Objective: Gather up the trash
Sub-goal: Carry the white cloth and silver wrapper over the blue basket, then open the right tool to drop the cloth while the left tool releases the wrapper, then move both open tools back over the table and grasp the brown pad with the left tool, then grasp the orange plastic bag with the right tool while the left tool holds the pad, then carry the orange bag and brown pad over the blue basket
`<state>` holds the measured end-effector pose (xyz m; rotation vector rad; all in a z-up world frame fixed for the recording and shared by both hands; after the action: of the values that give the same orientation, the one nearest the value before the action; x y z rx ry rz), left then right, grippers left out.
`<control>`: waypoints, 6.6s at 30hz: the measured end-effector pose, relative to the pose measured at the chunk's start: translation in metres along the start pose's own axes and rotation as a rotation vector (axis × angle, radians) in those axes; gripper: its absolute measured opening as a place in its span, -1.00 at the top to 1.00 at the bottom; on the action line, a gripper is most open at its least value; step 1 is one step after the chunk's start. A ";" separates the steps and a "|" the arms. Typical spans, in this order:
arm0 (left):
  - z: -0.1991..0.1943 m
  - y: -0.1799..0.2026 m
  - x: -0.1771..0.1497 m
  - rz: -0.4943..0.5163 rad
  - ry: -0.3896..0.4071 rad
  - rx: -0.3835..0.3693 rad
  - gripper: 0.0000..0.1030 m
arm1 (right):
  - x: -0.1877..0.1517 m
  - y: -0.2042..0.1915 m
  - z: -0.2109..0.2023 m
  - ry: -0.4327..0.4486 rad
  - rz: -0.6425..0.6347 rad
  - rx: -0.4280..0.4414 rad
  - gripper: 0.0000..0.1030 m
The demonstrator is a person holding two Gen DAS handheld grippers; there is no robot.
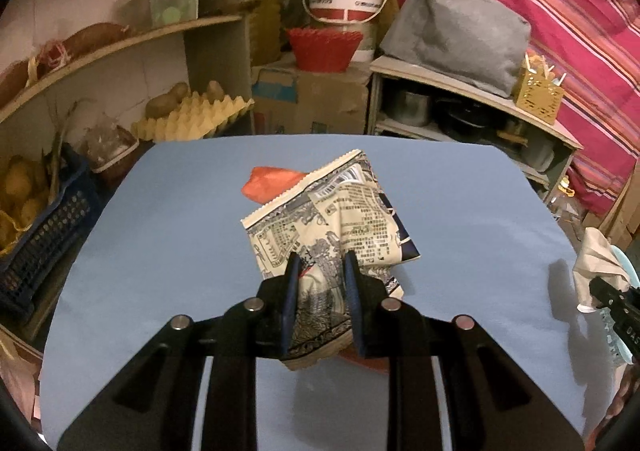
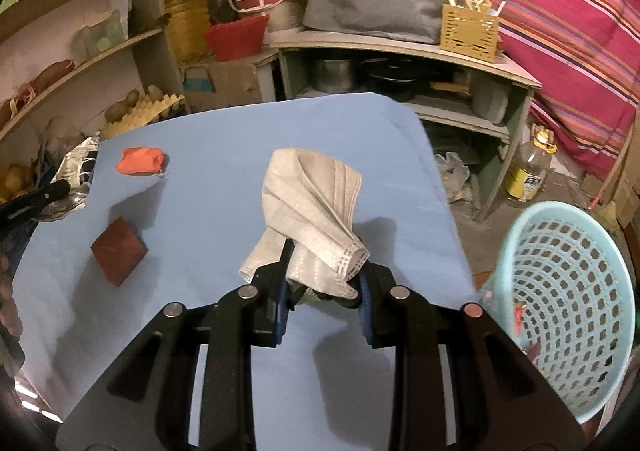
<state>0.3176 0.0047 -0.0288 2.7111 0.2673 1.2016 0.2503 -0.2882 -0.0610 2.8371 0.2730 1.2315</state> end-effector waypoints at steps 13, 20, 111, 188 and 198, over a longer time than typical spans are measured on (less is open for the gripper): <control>-0.015 0.083 -0.024 0.049 0.026 -0.107 0.55 | -0.026 0.088 -0.041 0.030 0.099 -0.103 0.45; -0.027 0.146 -0.045 0.109 0.039 -0.175 0.55 | -0.054 0.148 -0.067 0.034 0.189 -0.164 0.45; 0.049 0.017 -0.068 0.191 -0.145 -0.135 -0.91 | -0.026 0.071 -0.017 -0.017 0.094 -0.257 -0.91; 0.009 -0.187 0.088 -0.203 0.116 0.055 -0.69 | 0.136 -0.238 0.206 -0.131 -0.228 0.086 0.71; -0.018 -0.169 0.094 -0.184 0.152 0.035 -0.69 | 0.128 -0.167 0.136 -0.048 -0.165 0.033 0.72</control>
<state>0.3499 0.1917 0.0130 2.5591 0.5492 1.3604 0.4109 -0.0964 -0.0791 2.7994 0.5180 1.1364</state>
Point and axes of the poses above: each gripper's, at about its wrist camera, not at the fingertips, and z roughly the way its jaws point, y to its right, x to its top, the point moved 7 cm from there along z, roughly the way its jaws point, and after that the axes turned 14 degrees about -z, right-handed, at the moved point
